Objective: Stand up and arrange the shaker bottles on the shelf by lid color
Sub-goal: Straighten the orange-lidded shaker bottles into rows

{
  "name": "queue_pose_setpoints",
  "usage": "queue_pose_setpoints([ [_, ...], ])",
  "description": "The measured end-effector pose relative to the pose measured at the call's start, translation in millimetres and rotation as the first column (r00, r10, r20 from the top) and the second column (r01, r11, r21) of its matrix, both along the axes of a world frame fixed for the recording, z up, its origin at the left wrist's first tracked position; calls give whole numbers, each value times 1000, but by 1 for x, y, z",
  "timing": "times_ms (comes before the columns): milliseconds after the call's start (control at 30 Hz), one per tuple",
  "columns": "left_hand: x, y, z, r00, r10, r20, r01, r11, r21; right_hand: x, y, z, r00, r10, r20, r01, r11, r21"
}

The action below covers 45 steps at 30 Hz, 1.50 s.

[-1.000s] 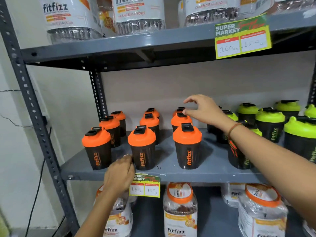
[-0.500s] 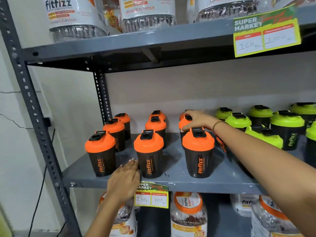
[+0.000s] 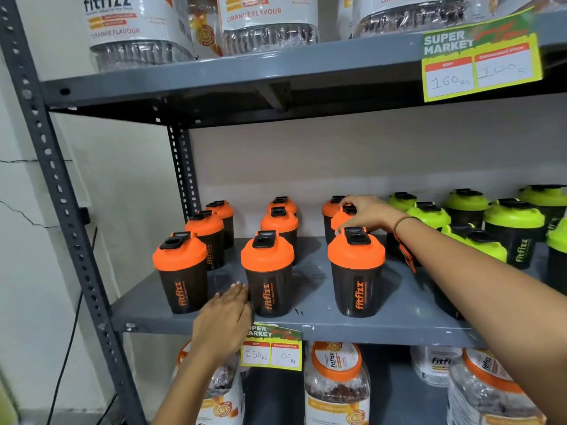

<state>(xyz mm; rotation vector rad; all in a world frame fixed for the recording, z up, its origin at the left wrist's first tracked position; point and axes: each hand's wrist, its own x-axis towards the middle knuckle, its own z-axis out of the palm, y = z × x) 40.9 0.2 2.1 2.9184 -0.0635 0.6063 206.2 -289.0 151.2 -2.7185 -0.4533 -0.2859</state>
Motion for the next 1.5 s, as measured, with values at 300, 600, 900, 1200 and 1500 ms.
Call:
queue_pose_setpoints([
  [300, -1, -1, 0, 1000, 1, -4, -1, 1000, -3, 0, 5, -3, 1000, 18, -15, -18, 1000, 1],
  [600, -1, -1, 0, 1000, 6, -21, -6, 1000, -8, -51, -7, 14, 974, 28, 224, -155, 804, 574],
  [900, -4, -4, 4, 999, 1, -51, -1, 1000, -6, -122, -17, 8, 949, 289, -127, -298, 952, -63],
  [1200, -6, -4, 7, 997, 2, -76, -3, 1000, -19, -126, -15, 2, 962, 269, -52, -273, 953, -129],
  [1500, -3, -3, 6, 997, 4, -77, -5, 1000, -12, -120, -23, 0, 965, 257, -53, -262, 958, -117],
])
